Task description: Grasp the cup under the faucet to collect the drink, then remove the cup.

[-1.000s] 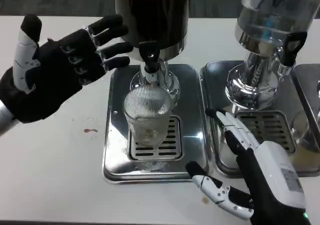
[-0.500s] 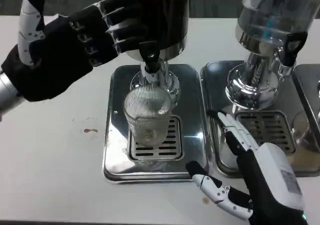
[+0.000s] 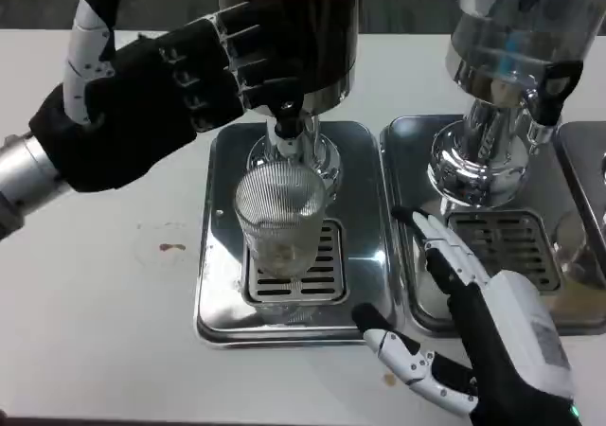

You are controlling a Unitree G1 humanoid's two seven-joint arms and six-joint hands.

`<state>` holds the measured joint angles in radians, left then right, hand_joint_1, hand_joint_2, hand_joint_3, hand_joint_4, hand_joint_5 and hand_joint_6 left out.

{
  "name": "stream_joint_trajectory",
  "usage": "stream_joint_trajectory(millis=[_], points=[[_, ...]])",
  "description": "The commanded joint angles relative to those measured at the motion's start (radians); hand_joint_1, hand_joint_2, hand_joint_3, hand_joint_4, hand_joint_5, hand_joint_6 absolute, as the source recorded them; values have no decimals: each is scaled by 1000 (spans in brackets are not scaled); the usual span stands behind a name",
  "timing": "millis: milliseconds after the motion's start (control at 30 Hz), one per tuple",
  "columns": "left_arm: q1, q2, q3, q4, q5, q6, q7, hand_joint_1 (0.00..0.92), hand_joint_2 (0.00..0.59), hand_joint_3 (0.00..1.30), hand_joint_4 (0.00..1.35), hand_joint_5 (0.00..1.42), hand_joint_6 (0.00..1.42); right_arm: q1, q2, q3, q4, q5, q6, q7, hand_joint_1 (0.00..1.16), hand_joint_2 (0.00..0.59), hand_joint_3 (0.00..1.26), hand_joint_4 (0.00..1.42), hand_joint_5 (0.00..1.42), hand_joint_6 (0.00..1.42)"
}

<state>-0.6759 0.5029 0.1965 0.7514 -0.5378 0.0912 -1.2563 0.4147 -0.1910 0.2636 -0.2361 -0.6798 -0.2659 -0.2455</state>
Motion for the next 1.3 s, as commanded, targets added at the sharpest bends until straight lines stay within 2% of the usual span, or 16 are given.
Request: stream_joint_trajectory(millis=[33, 200, 667, 1000, 1300], points=[[-7, -31, -8, -28, 23, 1, 7, 0, 97, 178, 80, 141, 124, 6, -23, -22, 12, 38, -33, -2, 317, 243, 111, 64, 73, 262], [3, -43, -12, -56, 27, 7, 17, 0, 97, 173, 80, 137, 124, 4, -34, -31, 21, 52, -44, -1, 295, 238, 118, 64, 73, 262], [-2, -53, -8, -78, 50, -21, 10, 0, 98, 178, 85, 130, 124, 11, -30, -37, 28, 73, -45, -1, 294, 235, 117, 64, 82, 262], [-2, -44, -19, -79, 67, -76, -17, 0, 98, 189, 91, 141, 128, 14, -9, -22, 17, 58, -26, -6, 302, 232, 117, 64, 86, 267], [-7, -48, -13, -72, 72, -92, -28, 0, 101, 190, 91, 141, 136, 9, -1, -18, 11, 49, -21, 3, 305, 232, 117, 64, 86, 268]])
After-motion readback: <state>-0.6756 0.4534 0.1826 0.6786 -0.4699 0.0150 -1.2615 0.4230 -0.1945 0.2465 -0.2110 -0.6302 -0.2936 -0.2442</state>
